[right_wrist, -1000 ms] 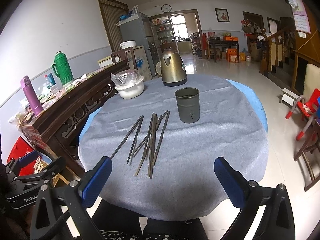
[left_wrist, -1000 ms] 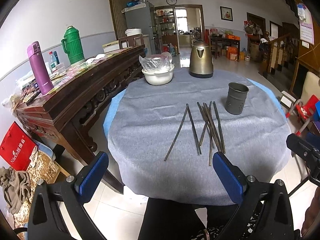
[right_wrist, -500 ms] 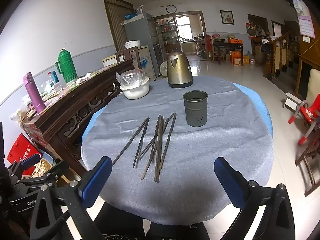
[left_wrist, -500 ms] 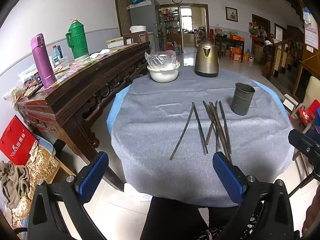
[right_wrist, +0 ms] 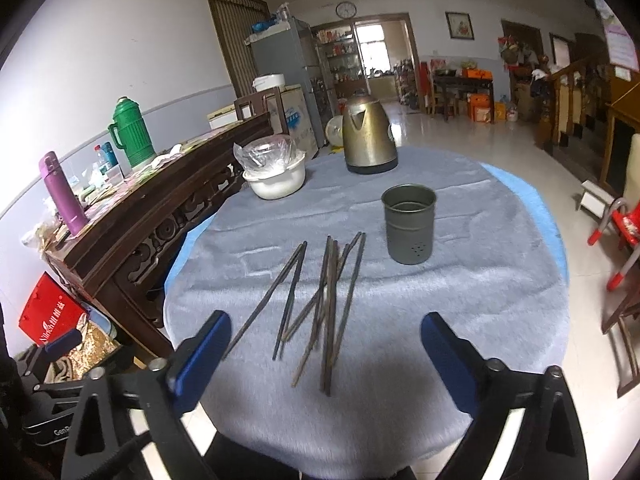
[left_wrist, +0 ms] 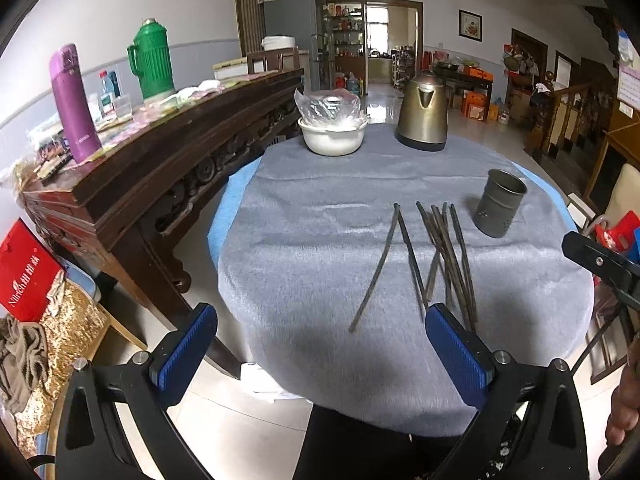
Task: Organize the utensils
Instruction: 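Lower the left tool onto the dark sticks and grasp one stick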
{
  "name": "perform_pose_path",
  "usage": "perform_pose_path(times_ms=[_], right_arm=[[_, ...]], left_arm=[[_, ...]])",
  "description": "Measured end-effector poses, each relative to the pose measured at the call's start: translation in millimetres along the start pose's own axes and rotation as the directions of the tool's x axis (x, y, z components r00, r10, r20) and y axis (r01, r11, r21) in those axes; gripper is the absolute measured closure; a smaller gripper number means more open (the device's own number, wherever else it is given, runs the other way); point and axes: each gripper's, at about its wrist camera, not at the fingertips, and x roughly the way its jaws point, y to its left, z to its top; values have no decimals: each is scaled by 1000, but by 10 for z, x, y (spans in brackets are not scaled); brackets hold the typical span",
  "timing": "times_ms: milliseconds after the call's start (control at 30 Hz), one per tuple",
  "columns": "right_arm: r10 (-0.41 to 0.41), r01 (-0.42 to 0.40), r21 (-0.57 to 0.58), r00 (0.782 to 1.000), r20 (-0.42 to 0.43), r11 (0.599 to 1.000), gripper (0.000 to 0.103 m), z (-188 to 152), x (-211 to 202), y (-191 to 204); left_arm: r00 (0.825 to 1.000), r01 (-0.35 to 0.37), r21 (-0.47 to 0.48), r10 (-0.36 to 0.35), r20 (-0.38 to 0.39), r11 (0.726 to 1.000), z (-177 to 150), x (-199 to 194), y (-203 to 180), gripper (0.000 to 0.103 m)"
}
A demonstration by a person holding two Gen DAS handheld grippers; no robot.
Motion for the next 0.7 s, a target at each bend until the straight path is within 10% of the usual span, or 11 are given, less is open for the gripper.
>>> perform_pose_path(times_ms=[333, 700], right_arm=[[-7, 14, 48, 989, -146, 999, 61, 360, 1261, -274], [-127, 147, 54, 952, -279, 988, 69, 612, 2413, -465]], left_arm=[[965, 174, -10, -173, -199, 985, 512, 1272, -40, 3], [848, 343, 6, -307, -432, 939, 837, 2475, -433, 48]])
